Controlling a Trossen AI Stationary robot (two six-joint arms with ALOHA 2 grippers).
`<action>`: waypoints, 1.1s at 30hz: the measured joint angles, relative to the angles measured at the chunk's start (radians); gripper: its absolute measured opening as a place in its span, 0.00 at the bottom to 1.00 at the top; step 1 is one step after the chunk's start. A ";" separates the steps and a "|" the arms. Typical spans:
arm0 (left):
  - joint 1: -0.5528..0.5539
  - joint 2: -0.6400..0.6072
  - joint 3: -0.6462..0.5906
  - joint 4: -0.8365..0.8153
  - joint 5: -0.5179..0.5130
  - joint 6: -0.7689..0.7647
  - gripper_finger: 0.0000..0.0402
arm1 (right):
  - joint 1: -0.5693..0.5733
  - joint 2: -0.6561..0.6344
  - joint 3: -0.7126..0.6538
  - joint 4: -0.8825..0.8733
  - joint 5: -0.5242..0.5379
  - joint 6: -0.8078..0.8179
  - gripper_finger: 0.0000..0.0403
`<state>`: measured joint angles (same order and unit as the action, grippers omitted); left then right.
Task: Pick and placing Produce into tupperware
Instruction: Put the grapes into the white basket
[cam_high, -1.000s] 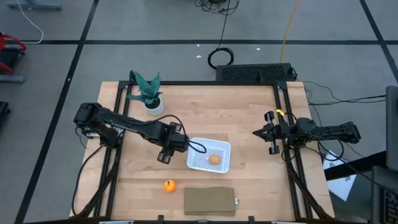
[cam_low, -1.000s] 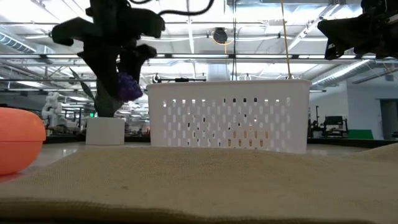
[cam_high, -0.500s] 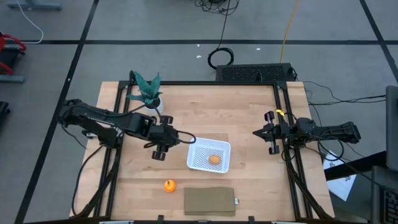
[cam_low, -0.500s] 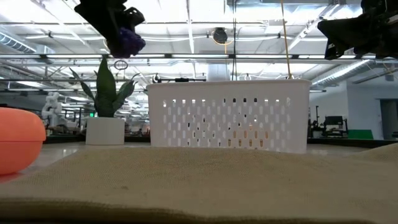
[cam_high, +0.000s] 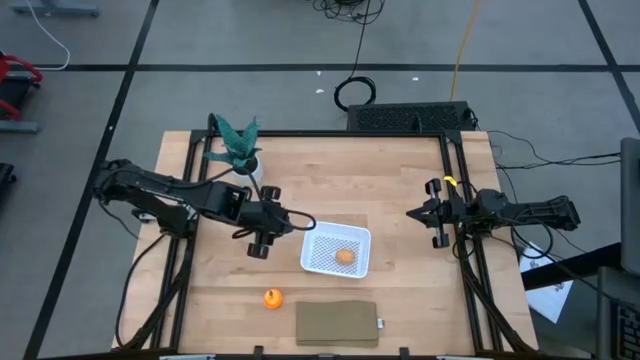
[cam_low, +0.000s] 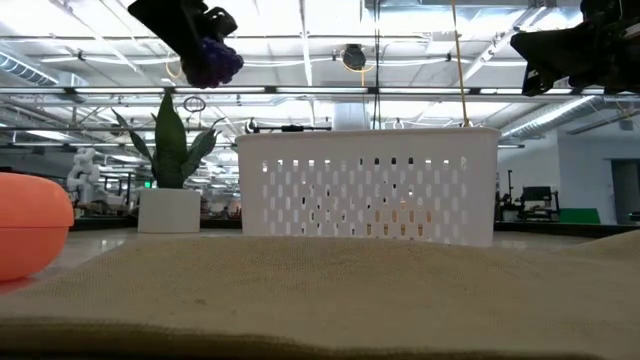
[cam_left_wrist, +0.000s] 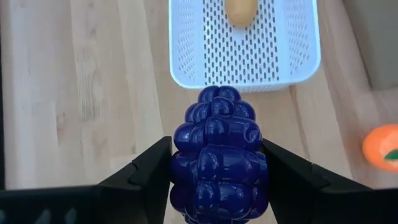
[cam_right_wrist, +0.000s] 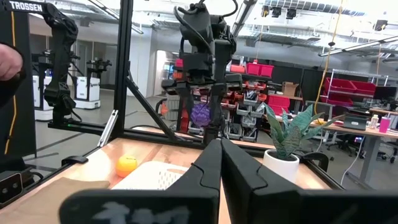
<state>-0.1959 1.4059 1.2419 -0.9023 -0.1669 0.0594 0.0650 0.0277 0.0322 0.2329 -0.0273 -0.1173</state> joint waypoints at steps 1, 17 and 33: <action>0.000 0.003 0.000 0.016 0.000 -0.014 0.52 | 0.000 0.000 0.000 0.000 0.000 0.000 0.00; 0.001 0.140 0.002 0.226 0.097 -0.031 0.52 | 0.000 0.006 0.000 0.001 0.000 -0.004 0.00; 0.013 0.355 0.239 0.211 0.141 0.070 0.52 | 0.000 0.006 0.000 0.001 0.000 -0.007 0.00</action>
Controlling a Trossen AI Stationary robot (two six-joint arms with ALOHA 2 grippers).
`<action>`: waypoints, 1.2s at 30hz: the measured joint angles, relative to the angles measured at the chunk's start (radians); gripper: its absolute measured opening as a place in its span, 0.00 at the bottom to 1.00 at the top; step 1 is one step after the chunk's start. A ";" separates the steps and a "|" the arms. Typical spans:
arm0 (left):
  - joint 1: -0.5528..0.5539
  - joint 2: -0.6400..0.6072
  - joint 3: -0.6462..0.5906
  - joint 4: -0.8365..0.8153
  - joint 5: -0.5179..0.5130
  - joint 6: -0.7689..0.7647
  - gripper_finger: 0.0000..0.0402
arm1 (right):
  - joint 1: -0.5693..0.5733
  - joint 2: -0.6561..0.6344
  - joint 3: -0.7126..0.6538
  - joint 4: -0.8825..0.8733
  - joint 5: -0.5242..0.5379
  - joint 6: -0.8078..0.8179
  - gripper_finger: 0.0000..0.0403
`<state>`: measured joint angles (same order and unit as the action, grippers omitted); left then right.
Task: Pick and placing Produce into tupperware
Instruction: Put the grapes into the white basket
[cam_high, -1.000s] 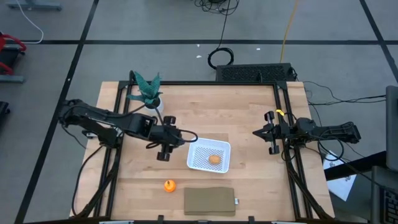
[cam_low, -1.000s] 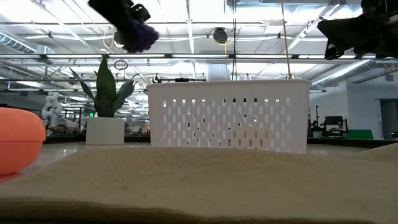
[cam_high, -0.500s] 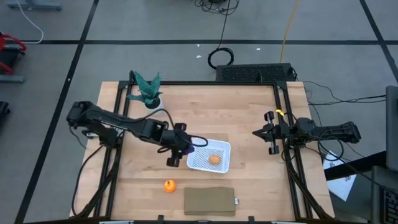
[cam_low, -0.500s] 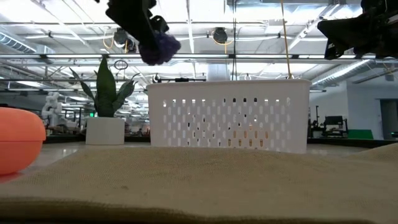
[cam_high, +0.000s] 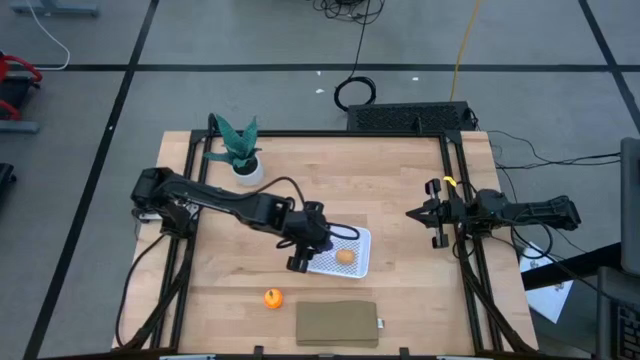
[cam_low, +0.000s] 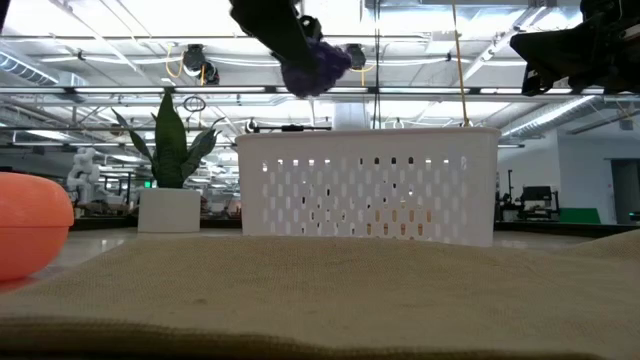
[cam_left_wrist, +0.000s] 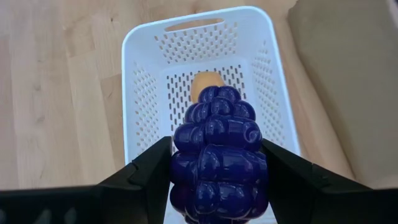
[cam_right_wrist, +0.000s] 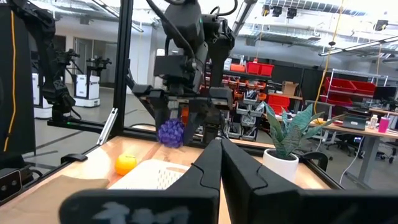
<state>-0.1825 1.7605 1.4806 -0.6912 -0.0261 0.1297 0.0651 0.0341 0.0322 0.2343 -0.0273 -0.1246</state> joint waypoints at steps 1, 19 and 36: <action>0.000 0.011 0.003 0.008 0.000 0.001 0.52 | 0.000 0.000 0.000 0.000 0.000 0.000 0.00; 0.033 0.163 0.131 0.015 0.032 -0.020 0.52 | 0.000 0.000 0.000 0.000 0.000 0.004 0.00; 0.034 0.232 0.138 -0.049 0.054 0.031 0.52 | 0.000 0.005 0.000 0.001 0.000 0.004 0.00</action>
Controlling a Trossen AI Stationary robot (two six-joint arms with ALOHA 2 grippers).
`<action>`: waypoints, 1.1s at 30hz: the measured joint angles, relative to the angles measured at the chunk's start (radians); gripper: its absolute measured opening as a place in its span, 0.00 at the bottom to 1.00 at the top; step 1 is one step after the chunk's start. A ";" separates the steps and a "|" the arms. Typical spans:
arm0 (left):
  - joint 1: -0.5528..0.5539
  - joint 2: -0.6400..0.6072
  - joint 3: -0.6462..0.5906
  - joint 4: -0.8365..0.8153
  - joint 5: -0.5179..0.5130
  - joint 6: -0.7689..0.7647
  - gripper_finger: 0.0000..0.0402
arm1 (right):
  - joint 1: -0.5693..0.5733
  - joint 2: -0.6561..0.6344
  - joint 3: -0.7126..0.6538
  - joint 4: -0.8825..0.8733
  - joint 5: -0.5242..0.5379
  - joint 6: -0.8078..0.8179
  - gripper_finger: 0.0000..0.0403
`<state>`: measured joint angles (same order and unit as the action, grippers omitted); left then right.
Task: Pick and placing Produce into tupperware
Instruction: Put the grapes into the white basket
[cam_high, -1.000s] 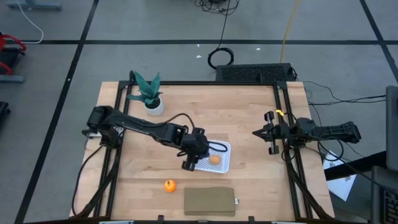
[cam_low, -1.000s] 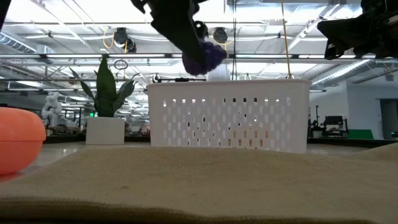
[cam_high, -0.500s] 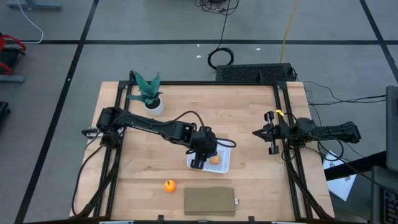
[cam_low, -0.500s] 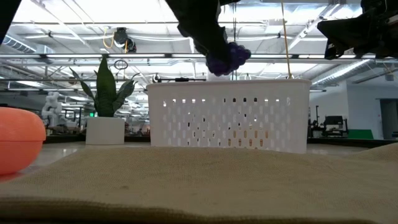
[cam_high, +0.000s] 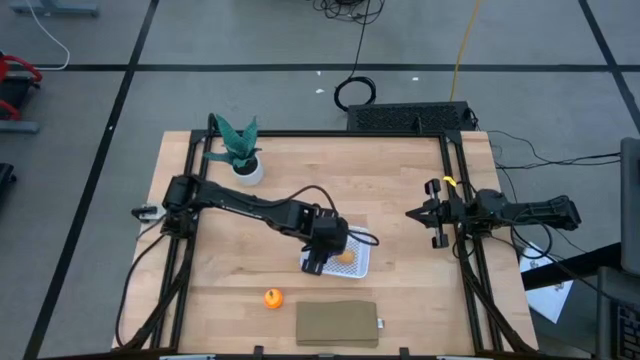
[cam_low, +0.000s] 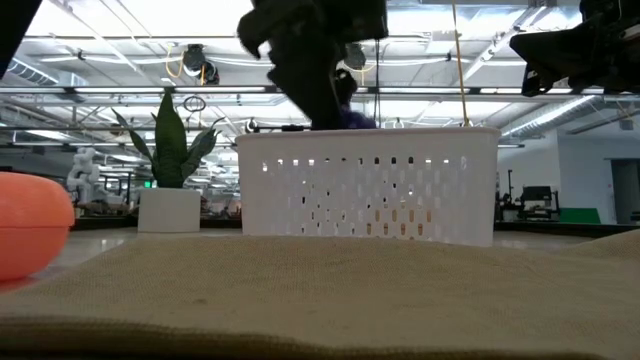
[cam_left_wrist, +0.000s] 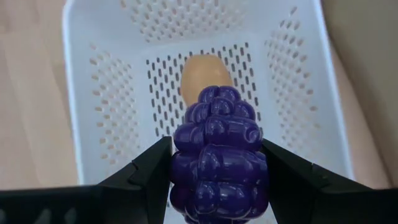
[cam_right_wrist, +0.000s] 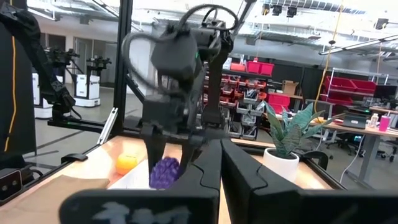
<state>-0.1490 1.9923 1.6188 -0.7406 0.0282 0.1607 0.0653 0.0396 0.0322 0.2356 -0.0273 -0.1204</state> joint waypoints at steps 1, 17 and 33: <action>0.000 0.006 0.000 0.004 0.000 0.008 0.52 | 0.000 0.000 0.000 -0.001 0.000 0.000 0.00; 0.001 0.039 0.000 -0.018 0.006 0.205 0.52 | 0.000 0.005 0.000 -0.001 0.000 0.000 0.00; 0.030 0.039 0.000 -0.022 0.058 0.271 0.52 | 0.000 0.005 0.000 -0.001 0.000 0.000 0.00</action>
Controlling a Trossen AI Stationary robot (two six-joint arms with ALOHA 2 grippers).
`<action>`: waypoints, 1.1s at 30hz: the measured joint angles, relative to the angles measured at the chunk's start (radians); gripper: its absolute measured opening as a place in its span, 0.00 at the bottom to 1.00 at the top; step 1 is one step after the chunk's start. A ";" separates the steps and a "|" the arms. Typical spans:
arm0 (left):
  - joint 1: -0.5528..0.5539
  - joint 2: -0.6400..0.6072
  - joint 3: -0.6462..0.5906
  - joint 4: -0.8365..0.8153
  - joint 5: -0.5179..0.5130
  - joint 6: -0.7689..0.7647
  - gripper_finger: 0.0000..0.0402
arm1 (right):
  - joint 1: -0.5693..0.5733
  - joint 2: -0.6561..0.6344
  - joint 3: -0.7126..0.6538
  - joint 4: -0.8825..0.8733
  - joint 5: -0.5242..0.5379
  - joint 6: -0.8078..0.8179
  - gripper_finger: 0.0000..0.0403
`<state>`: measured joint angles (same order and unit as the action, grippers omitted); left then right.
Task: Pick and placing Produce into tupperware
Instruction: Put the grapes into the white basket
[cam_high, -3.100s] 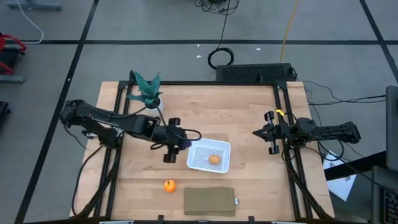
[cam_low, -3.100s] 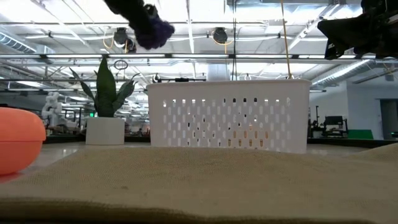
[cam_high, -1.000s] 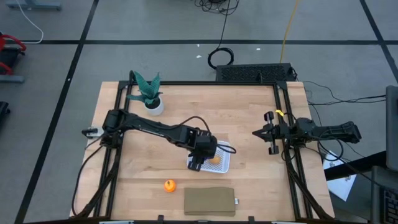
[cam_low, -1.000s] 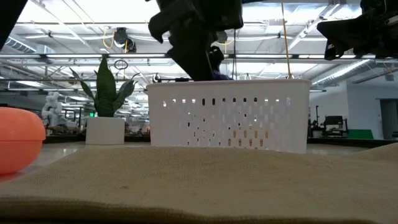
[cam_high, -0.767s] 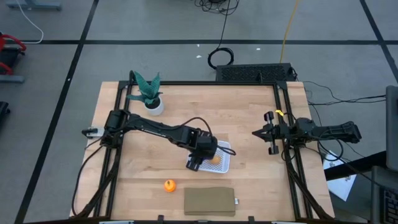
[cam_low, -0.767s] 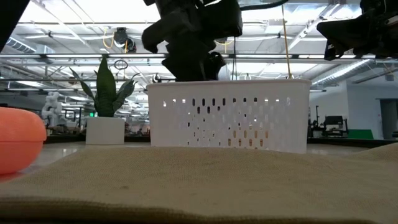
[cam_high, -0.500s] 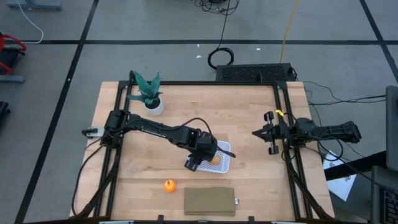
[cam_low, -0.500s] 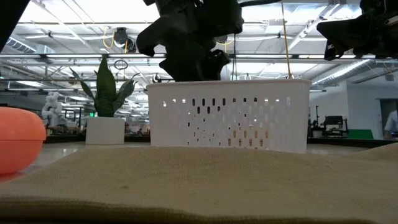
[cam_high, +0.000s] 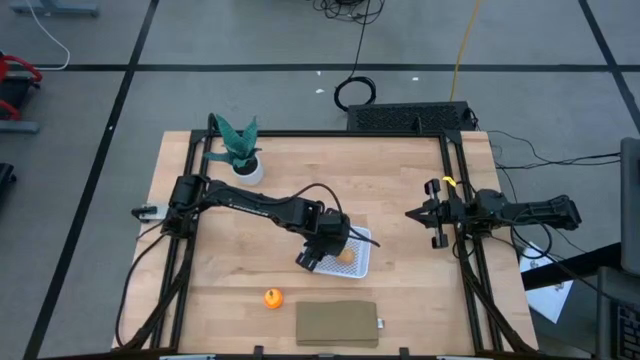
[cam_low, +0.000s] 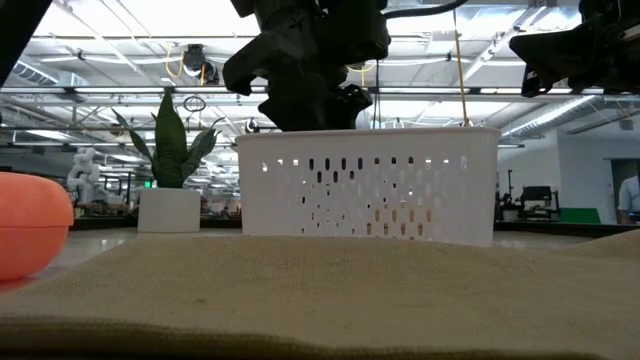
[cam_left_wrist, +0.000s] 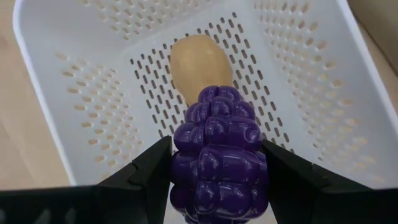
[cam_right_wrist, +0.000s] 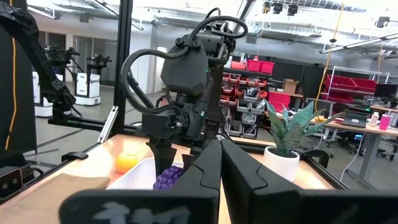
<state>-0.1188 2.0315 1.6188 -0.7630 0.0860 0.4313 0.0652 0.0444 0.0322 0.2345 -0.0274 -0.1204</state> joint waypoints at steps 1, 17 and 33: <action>0.000 0.000 0.000 0.000 0.001 -0.007 0.52 | 0.000 0.000 0.000 0.000 0.000 0.000 0.00; 0.015 0.013 0.000 -0.001 0.014 -0.018 0.52 | 0.000 0.000 0.000 0.000 0.000 0.000 0.00; 0.019 0.026 -0.001 0.003 -0.010 -0.042 0.52 | 0.000 0.000 0.000 0.000 0.000 0.000 0.00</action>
<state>-0.0994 2.0578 1.6180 -0.7602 0.0765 0.3895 0.0650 0.0444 0.0322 0.2346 -0.0273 -0.1207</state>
